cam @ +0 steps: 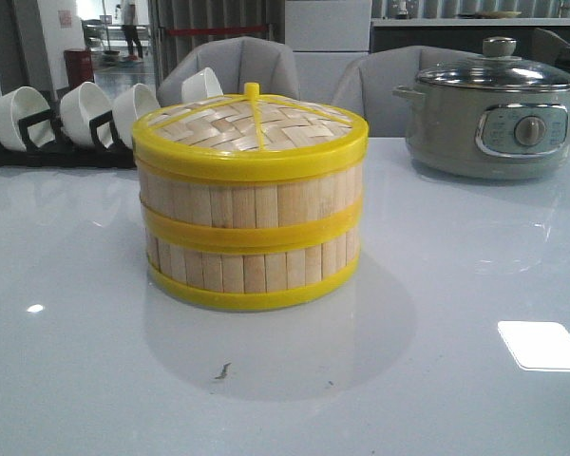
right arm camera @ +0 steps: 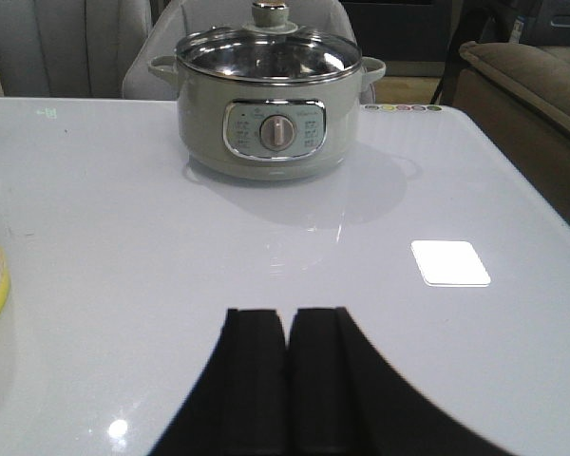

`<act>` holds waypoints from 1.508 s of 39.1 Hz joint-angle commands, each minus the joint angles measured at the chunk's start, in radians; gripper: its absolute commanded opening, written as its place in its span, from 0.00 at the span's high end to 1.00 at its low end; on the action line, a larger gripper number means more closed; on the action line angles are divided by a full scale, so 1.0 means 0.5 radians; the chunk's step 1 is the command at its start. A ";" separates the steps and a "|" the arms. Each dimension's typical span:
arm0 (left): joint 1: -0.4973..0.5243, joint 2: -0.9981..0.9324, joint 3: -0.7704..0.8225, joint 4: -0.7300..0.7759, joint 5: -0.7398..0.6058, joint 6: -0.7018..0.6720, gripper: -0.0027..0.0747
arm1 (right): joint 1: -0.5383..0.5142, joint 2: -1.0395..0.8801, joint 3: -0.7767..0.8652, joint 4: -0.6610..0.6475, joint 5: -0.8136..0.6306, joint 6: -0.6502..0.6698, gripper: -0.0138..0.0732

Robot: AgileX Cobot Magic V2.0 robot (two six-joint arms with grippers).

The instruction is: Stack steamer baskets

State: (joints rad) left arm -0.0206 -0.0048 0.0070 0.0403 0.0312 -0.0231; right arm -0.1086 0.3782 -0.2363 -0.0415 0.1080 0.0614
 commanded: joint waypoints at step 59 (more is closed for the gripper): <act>0.002 -0.027 0.002 0.145 -0.169 -0.104 0.86 | 0.001 -0.102 -0.051 0.000 -0.249 0.024 0.78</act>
State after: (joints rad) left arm -0.0206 -0.0048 0.0070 0.1106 0.0347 -0.0671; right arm -0.1086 0.3462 -0.2363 -0.0415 0.0818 0.0635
